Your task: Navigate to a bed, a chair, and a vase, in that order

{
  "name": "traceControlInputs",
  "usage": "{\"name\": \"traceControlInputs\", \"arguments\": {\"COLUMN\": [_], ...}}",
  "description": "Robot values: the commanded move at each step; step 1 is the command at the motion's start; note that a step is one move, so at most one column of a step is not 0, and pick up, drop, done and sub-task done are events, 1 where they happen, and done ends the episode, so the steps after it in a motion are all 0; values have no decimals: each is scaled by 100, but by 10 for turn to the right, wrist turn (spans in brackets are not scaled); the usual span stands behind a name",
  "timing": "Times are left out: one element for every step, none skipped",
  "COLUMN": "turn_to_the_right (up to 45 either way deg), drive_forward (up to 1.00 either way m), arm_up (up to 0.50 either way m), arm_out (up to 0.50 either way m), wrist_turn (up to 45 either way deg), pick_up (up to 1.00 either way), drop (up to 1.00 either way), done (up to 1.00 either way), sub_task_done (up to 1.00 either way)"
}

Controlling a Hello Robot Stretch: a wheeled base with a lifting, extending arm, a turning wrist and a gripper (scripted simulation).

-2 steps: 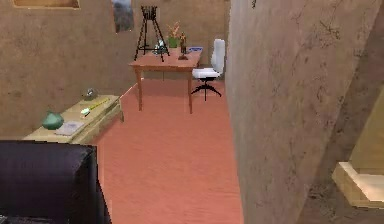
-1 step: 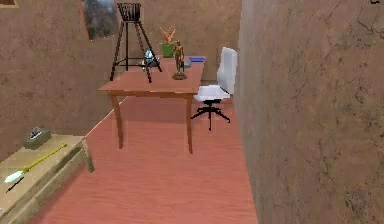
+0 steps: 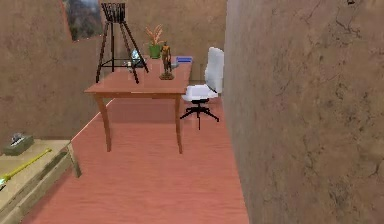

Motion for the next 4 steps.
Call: {"name": "traceControlInputs", "arguments": {"turn_to_the_right": [0, 30, 0, 0], "drive_forward": [100, 0, 50, 0], "arm_up": [0, 0, 0, 0], "arm_out": [0, 0, 0, 0], "wrist_turn": [0, 0, 0, 0], "pick_up": [0, 0, 0, 0], "drop": [0, 0, 0, 0], "done": [0, 0, 0, 0], "sub_task_done": [0, 0, 0, 100]}}
